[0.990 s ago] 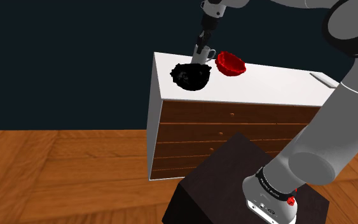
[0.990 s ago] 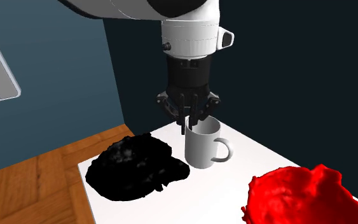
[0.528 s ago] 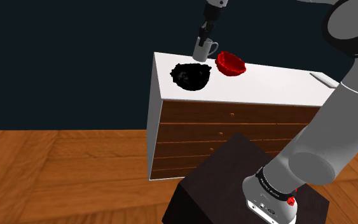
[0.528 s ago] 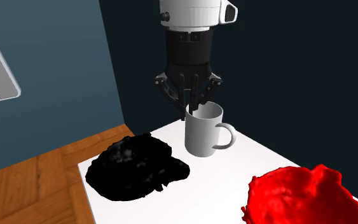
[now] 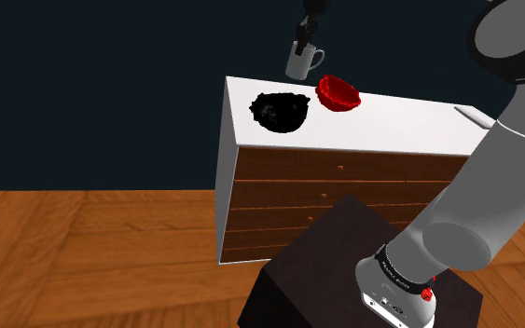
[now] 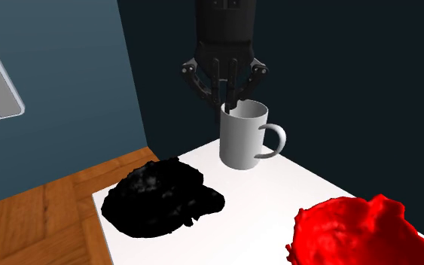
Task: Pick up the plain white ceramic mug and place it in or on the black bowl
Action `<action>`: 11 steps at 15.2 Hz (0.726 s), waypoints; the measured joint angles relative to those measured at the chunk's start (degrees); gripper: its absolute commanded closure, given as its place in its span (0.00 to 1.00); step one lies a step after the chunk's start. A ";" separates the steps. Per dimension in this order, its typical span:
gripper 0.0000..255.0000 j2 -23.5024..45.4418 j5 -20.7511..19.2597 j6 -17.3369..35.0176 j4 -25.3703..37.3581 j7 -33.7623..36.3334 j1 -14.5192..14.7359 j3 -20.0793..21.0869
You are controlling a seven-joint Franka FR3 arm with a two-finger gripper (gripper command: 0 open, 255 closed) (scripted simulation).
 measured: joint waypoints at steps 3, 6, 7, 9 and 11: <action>1.00 0.68 0.17 -2.54 3.20 -0.11 -0.21 -0.10; 1.00 1.55 0.39 -5.32 6.84 -0.01 -0.33 -0.11; 1.00 1.83 0.47 -6.13 7.90 -0.14 -0.47 -0.17; 1.00 1.50 0.34 -7.31 8.75 0.35 -0.19 -0.02; 1.00 -2.11 -0.63 -7.54 5.50 1.82 0.96 0.52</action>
